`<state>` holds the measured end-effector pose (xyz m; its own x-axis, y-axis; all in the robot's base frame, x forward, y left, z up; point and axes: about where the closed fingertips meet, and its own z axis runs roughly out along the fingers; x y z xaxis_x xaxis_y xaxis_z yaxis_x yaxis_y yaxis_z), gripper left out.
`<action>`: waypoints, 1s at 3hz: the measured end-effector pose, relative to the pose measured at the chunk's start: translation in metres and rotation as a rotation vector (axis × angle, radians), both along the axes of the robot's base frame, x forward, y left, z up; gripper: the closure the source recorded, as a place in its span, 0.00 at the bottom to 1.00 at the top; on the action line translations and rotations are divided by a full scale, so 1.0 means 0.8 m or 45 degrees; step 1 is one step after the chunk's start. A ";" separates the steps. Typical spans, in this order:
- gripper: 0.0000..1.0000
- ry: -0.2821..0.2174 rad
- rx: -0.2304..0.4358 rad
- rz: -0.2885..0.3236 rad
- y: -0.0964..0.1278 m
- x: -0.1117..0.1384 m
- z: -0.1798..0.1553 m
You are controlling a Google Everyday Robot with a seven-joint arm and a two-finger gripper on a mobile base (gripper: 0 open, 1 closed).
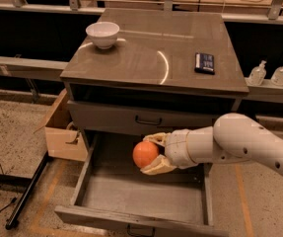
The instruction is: Place orange into middle drawer
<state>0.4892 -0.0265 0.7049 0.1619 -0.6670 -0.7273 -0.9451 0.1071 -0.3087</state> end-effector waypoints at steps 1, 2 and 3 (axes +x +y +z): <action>1.00 -0.015 -0.005 -0.036 0.001 0.020 -0.046; 1.00 0.002 0.012 -0.097 0.003 0.049 -0.106; 1.00 0.058 0.021 -0.123 0.010 0.066 -0.170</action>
Offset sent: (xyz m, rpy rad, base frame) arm 0.0704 0.0022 -0.1491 0.0322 0.0231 -0.1464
